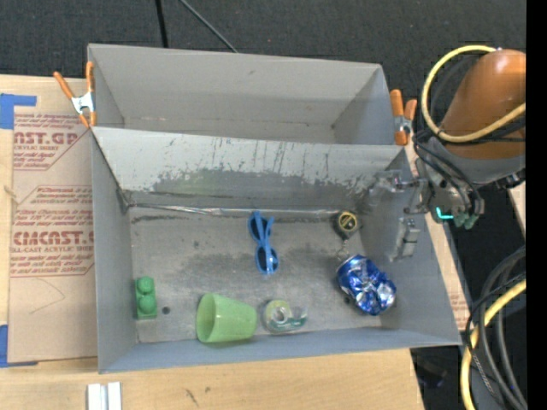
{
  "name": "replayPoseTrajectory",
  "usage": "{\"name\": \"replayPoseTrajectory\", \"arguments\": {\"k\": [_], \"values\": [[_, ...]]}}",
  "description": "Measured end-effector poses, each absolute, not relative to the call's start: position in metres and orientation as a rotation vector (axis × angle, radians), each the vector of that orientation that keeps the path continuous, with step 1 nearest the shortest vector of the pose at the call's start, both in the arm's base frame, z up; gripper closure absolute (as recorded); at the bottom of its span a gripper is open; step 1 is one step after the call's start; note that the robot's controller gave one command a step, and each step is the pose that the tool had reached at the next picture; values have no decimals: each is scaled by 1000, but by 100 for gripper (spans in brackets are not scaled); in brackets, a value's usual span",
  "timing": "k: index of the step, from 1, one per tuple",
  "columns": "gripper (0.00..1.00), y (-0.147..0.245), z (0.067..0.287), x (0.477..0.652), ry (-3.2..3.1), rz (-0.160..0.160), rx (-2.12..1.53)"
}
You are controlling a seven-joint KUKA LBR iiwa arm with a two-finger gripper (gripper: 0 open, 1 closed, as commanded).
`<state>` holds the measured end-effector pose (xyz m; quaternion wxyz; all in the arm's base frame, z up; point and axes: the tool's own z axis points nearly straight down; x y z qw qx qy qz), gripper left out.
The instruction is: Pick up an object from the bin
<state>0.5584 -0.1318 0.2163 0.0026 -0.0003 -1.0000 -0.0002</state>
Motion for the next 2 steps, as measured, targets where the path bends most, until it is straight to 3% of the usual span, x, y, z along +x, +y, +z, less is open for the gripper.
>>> {"name": "replayPoseTrajectory", "arguments": {"k": [1,2], "values": [[0,-135,70,527,-3132,-13,131],[100,-134,74,532,-3151,-9,136]]}}
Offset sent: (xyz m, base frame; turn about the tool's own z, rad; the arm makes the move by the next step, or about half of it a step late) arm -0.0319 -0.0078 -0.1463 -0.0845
